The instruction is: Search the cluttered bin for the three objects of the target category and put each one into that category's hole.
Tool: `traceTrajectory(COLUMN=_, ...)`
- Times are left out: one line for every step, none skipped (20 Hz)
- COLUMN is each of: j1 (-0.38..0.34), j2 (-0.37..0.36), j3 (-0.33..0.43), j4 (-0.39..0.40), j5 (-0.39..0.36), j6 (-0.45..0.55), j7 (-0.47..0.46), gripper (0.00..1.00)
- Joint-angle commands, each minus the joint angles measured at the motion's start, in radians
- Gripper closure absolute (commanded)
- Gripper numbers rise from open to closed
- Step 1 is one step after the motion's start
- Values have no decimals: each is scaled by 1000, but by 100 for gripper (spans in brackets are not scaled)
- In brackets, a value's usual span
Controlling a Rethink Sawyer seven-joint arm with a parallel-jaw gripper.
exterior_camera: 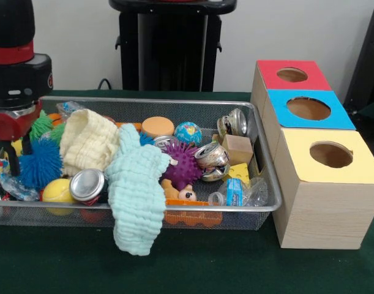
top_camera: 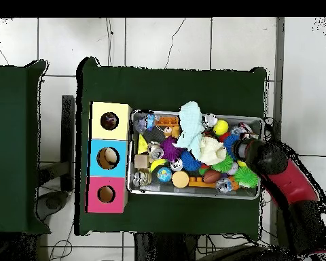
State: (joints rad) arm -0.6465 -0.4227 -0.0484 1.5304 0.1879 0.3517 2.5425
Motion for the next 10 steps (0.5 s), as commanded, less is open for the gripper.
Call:
traceTrajectory(j1=50, j2=161, j3=29, j4=-37, j5=10, j6=-155, j7=124, gripper=0)
traceTrajectory(j1=60, j2=167, j3=19, j4=-43, j5=16, j6=-155, j7=130, gripper=0)
traceTrajectory(j1=75, j2=168, j3=5, j4=-44, j5=27, j6=-149, j7=144, gripper=0)
traceTrajectory(j1=86, j2=169, j3=-7, j4=-43, j5=36, j6=-148, j7=152, gripper=0)
traceTrajectory(j1=105, j2=170, j3=-26, j4=-42, j5=49, j6=-146, j7=170, gripper=0)
traceTrajectory(j1=114, j2=170, j3=-36, j4=-43, j5=56, j6=-145, j7=173, gripper=0)
traceTrajectory(j1=121, j2=168, j3=-46, j4=-43, j5=61, j6=-139, j7=172, gripper=0)
traceTrajectory(j1=123, j2=166, j3=-50, j4=-42, j5=65, j6=-135, j7=168, gripper=0)
traceTrajectory(j1=121, j2=159, j3=-53, j4=-37, j5=66, j6=-128, j7=160, gripper=0)
traceTrajectory(j1=121, j2=155, j3=-55, j4=-35, j5=71, j6=-121, j7=156, gripper=0)
